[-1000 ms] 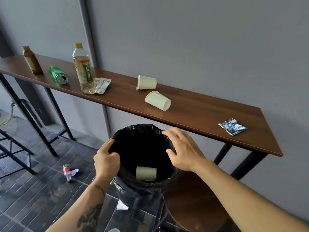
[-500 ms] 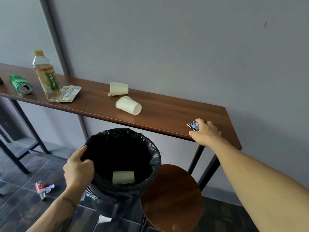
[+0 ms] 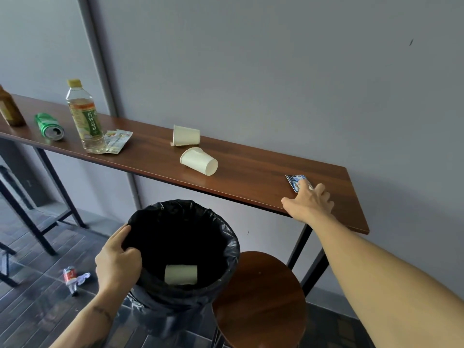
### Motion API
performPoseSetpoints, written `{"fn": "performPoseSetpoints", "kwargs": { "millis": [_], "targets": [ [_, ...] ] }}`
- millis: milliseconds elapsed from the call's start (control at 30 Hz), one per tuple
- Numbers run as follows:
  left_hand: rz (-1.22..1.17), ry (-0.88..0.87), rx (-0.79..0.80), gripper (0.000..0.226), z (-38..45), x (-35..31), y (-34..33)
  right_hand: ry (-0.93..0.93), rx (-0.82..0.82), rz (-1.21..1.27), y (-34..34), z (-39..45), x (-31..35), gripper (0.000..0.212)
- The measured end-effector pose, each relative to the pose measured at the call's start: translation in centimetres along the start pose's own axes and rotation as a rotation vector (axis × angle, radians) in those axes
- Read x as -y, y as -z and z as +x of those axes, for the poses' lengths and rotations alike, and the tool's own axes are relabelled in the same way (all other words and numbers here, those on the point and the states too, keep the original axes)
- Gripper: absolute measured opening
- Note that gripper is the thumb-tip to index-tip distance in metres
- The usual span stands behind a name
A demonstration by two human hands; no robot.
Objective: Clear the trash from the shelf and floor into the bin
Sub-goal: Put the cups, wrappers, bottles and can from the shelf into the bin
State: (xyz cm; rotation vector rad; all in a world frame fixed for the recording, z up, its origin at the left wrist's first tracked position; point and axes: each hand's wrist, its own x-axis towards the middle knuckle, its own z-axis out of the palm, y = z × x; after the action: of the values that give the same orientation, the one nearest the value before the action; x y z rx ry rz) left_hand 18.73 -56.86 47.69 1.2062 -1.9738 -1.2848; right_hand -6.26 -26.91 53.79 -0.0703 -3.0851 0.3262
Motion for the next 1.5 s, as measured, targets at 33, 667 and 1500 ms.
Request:
{"fn": "performPoseSetpoints", "kwargs": {
  "millis": [33,667,1500],
  "targets": [
    [0.006,-0.009,-0.007,0.072,0.0,0.1,0.1,-0.021,-0.009,0.016,0.0,0.1,0.3,0.066],
    [0.041,-0.075,-0.048,0.069,-0.4,0.3,-0.4,0.349,-0.191,-0.004,-1.0,1.0,1.7,0.032],
    [-0.114,0.055,-0.103,0.07,7.2,2.1,4.6,1.009,0.178,0.326,-6.2,-7.7,22.0,0.043]
  ]
}}
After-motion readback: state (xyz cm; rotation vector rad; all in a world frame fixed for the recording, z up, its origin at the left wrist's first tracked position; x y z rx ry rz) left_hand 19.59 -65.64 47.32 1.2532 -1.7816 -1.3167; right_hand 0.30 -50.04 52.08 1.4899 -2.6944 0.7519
